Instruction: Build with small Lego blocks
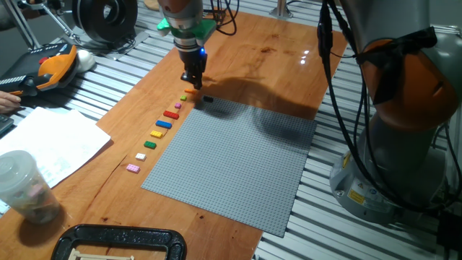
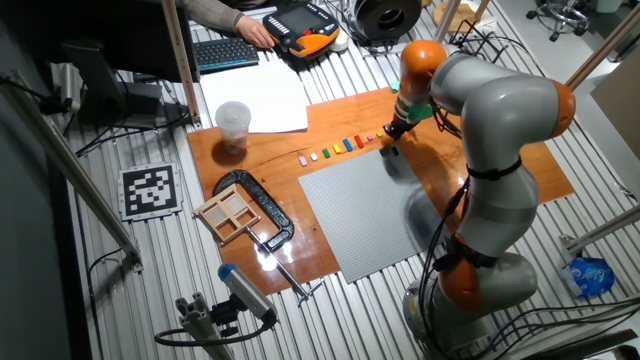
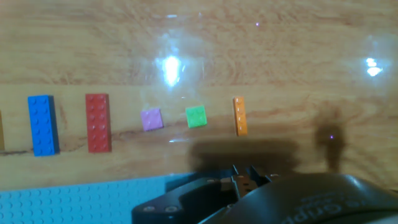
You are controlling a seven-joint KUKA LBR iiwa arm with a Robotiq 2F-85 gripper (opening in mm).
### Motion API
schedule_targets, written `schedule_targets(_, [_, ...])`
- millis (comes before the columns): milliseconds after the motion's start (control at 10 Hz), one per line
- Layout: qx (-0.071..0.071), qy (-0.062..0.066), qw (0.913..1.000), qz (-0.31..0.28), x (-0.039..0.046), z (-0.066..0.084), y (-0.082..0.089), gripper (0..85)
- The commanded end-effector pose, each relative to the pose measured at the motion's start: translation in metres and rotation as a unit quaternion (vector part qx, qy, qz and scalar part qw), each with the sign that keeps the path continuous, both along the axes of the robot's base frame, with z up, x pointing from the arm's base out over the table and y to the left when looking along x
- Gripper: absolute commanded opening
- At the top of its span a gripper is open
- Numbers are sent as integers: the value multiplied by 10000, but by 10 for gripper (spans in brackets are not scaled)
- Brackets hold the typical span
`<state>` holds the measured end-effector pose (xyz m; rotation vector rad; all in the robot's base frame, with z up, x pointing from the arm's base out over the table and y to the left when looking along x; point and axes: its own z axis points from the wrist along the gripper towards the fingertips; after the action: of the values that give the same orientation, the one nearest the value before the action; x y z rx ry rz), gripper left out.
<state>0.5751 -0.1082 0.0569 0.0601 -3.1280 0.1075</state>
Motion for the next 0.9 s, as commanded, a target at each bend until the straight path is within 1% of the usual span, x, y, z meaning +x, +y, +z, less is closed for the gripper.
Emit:
schedule_targets(0, [-1, -13, 10000, 16, 39, -11, -2, 170])
schedule_targets(200, [23, -3, 10000, 46, 81, -43, 6, 170])
schedule_targets(300, [15, -18, 10000, 47, 95, -60, 6, 170])
schedule_targets(400, [38, -34, 10000, 48, 113, -80, 7, 170])
schedule_targets(500, [38, -41, 10000, 49, 136, -89, 15, 340])
schedule_targets(600, [38, -40, 10000, 72, 173, -97, 12, 340])
schedule_targets(800, [54, -28, 9999, 133, 215, -124, -3, 340])
